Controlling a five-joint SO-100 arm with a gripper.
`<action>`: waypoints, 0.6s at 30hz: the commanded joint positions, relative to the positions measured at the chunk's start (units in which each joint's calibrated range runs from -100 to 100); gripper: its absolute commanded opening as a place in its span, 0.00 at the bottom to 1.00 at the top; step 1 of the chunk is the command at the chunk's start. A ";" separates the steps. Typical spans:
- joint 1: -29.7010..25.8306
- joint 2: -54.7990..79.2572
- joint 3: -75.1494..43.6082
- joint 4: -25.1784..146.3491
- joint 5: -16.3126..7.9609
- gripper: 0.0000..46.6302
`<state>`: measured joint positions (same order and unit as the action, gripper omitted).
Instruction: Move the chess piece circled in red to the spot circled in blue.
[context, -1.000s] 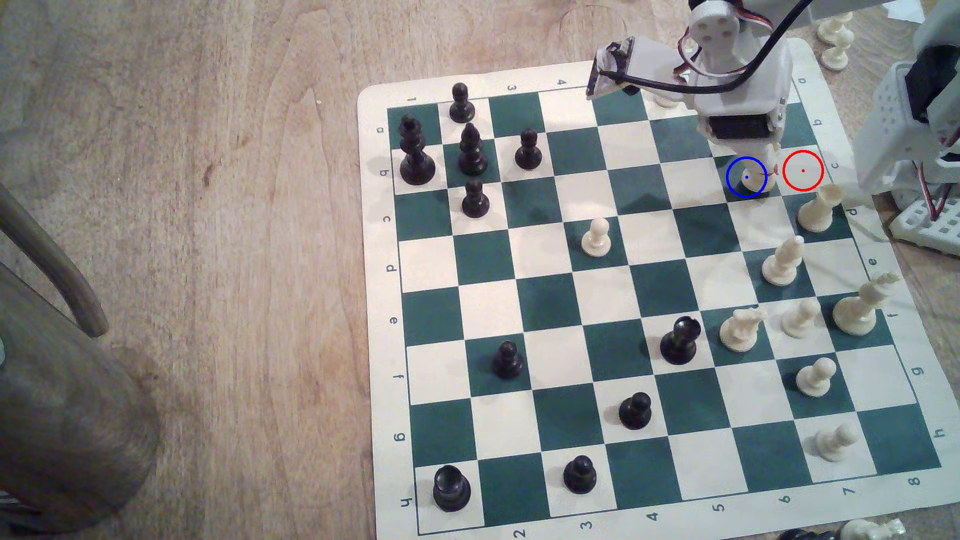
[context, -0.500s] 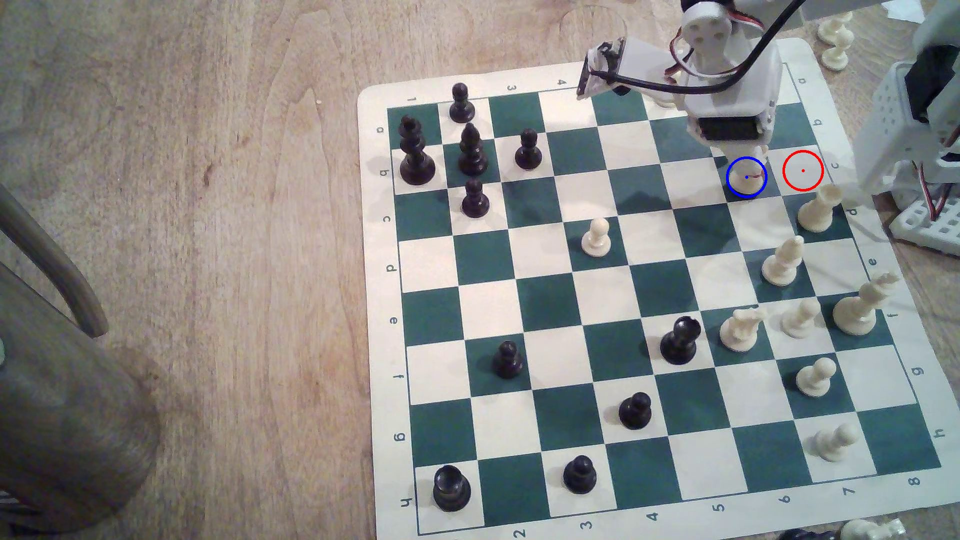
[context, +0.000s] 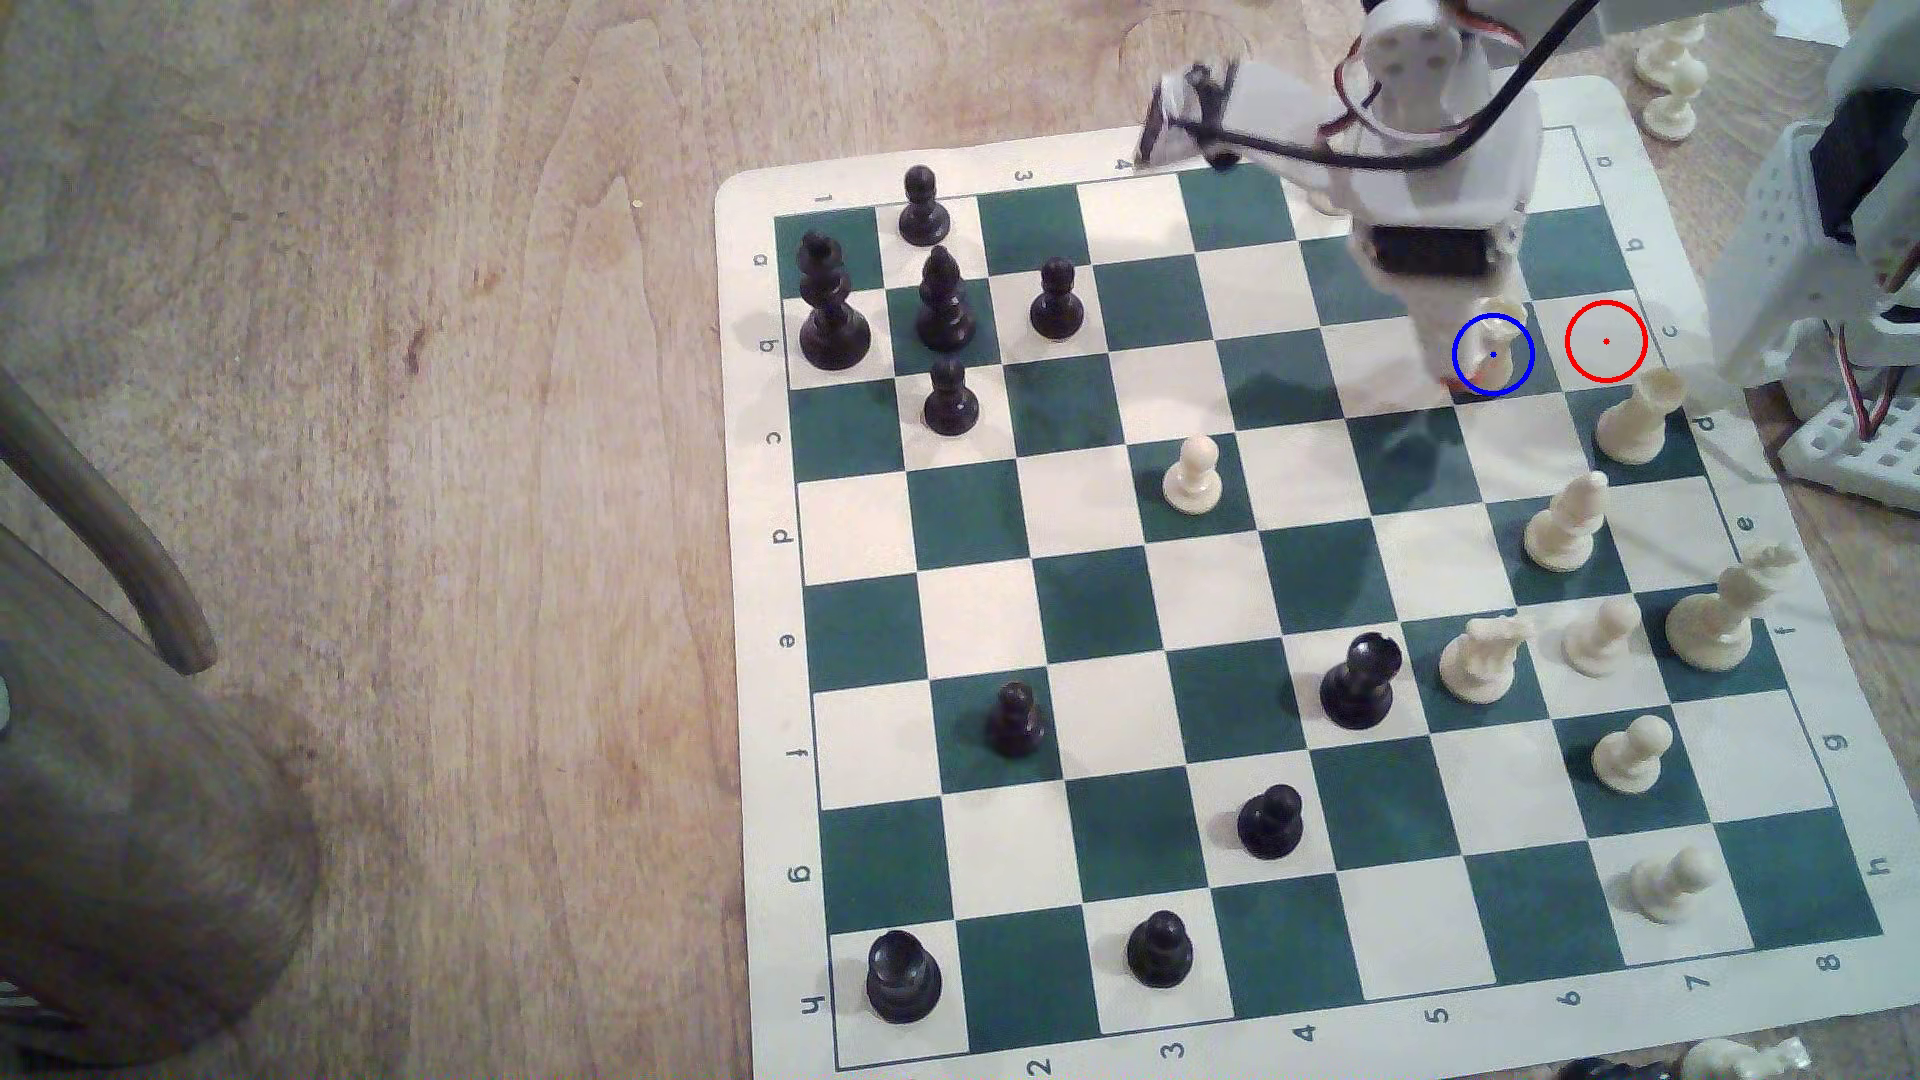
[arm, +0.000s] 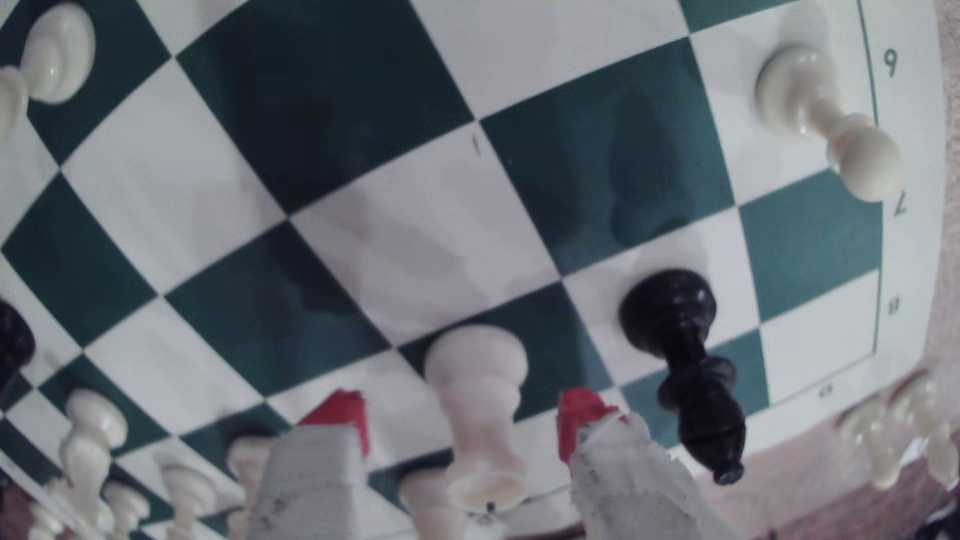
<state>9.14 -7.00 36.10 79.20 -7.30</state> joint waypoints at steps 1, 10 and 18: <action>0.52 -4.72 0.25 -0.42 -0.34 0.50; -0.19 -14.57 5.15 -0.50 -1.27 0.53; 2.00 -32.56 11.49 -3.69 -2.39 0.32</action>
<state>9.37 -27.69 46.68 77.45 -9.55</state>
